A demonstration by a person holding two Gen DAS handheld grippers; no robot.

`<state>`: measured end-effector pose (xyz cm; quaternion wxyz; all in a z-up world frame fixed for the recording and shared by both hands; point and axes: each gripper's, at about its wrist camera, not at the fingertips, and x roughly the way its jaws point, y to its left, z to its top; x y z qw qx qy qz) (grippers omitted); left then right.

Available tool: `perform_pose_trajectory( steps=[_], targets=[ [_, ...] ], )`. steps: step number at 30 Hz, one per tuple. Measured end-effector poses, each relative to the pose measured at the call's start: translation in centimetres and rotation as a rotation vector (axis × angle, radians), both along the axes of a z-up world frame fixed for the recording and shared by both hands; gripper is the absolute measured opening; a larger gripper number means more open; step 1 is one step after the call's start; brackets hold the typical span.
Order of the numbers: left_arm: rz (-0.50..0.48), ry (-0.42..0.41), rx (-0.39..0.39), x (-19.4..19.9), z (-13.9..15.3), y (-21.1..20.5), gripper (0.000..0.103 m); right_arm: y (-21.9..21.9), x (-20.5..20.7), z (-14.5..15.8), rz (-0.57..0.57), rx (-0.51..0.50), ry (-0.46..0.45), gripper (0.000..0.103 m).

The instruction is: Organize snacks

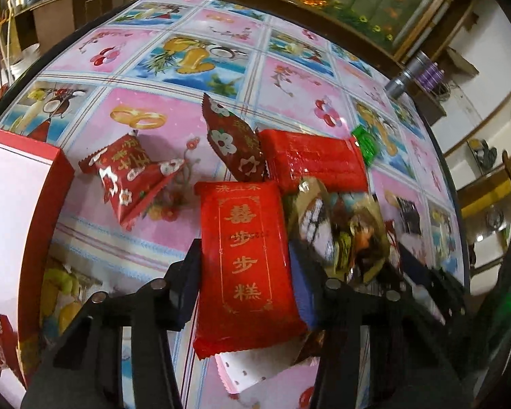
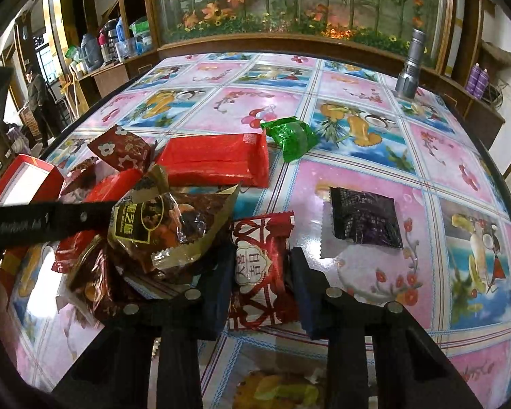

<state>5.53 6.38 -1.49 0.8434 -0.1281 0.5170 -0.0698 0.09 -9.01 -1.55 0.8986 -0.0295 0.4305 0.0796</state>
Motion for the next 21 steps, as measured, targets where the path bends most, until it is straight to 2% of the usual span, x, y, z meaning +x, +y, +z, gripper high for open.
perform_pose_trajectory(
  steps=[12,17,19,21],
  targets=[
    [-0.088,-0.05,0.024,-5.6,0.5,0.0,0.046,-1.2,0.0,0.2,-0.052,0.022,-0.003,0.03],
    [-0.121,-0.106,0.038,-7.9,1.6,0.0,0.046,-2.3,0.2,0.3,-0.081,0.055,-0.004,0.029],
    [-0.131,-0.132,0.043,-8.7,2.2,0.1,0.038,-2.9,0.2,0.3,-0.098,0.081,-0.004,0.029],
    [-0.139,-0.153,0.041,-9.4,2.7,0.4,0.036,-3.3,0.3,0.3,-0.111,0.103,-0.003,0.028]
  ],
)
